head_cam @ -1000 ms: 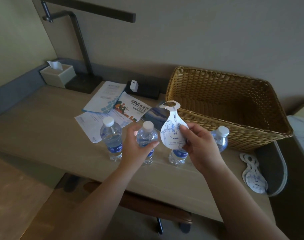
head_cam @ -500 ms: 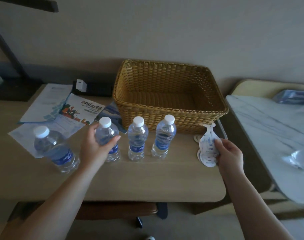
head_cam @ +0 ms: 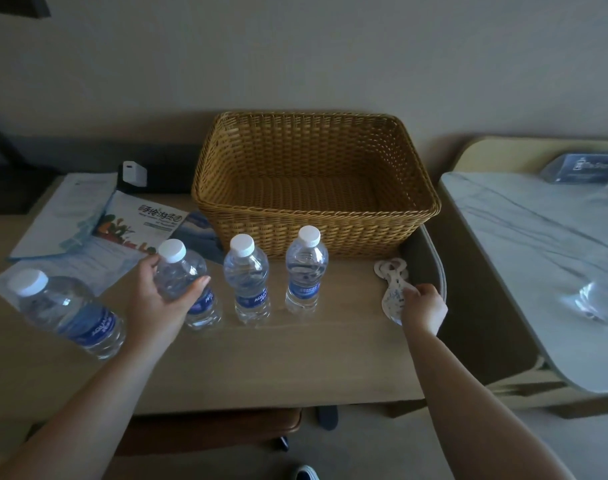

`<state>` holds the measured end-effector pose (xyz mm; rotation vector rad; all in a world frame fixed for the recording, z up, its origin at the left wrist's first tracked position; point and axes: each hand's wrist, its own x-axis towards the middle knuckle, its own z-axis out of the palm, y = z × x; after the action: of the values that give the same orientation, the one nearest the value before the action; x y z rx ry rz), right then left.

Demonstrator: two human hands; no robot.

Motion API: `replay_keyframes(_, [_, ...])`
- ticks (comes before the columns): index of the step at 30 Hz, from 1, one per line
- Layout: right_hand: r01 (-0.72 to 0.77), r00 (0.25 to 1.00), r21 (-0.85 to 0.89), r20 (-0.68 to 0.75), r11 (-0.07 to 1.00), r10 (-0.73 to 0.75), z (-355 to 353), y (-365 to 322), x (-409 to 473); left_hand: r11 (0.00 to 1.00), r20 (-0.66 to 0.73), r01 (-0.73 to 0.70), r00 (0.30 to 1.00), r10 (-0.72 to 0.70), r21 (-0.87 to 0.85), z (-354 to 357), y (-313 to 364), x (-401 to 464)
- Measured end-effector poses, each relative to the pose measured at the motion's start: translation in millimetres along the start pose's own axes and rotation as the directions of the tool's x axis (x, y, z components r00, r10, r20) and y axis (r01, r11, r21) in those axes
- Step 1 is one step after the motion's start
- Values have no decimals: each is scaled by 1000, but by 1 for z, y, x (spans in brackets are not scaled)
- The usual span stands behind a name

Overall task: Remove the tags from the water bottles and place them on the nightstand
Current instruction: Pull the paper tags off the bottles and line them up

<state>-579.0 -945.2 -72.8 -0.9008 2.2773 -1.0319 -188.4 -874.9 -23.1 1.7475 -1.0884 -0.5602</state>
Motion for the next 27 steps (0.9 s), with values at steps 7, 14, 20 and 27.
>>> replay_keyframes(7, [150,989,-132,3,980,-151,-6,-4,-17,1000,-7,3,1000,-3,0,1,1,-2])
replay_keyframes(14, [406,914,10,2,914,-406,-19,-20,-64,1000,-20,-1,1000,1,19,0,7,-7])
replay_keyframes(20, [540,771,190,279,820,-572,10,-64,-121,1000,22,-12,1000,12,-1,-4,5,-8])
replay_keyframes(27, [523,696,278,407,806,-592,35,-98,-125,997,57,-23,998,28,-80,-2,14,-7])
